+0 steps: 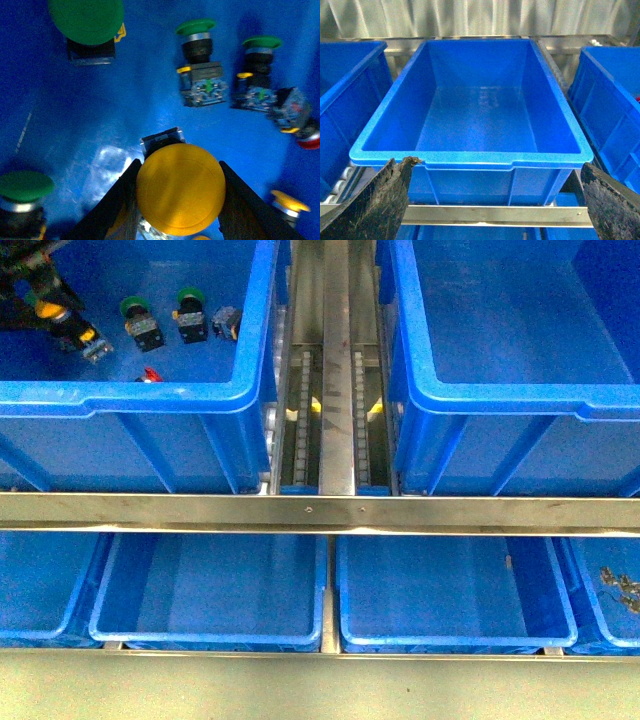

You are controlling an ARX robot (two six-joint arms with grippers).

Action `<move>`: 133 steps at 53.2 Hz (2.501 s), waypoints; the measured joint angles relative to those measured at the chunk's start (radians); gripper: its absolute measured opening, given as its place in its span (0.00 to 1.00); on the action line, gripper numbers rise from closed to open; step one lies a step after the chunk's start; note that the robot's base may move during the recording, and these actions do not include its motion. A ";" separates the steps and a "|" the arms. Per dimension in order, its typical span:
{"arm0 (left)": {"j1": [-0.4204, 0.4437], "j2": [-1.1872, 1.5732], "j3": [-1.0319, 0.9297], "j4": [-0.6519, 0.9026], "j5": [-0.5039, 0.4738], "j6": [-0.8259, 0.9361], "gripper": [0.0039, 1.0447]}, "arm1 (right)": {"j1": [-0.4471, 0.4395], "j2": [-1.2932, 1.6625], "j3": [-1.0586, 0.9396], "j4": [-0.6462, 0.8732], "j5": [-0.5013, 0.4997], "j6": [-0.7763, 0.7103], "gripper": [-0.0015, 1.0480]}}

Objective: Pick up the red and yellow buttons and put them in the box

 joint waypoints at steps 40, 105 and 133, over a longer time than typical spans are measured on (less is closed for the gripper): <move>-0.224 -0.273 -0.195 0.217 0.319 -0.642 0.33 | 0.000 0.000 0.000 0.000 0.000 0.000 0.94; -0.558 -0.117 0.040 0.256 0.306 -0.812 0.33 | 0.069 1.005 0.423 0.508 -0.050 -0.264 0.94; -0.544 -0.177 0.021 0.301 0.336 -0.857 0.33 | 0.263 1.484 0.744 0.567 -0.303 -0.550 0.94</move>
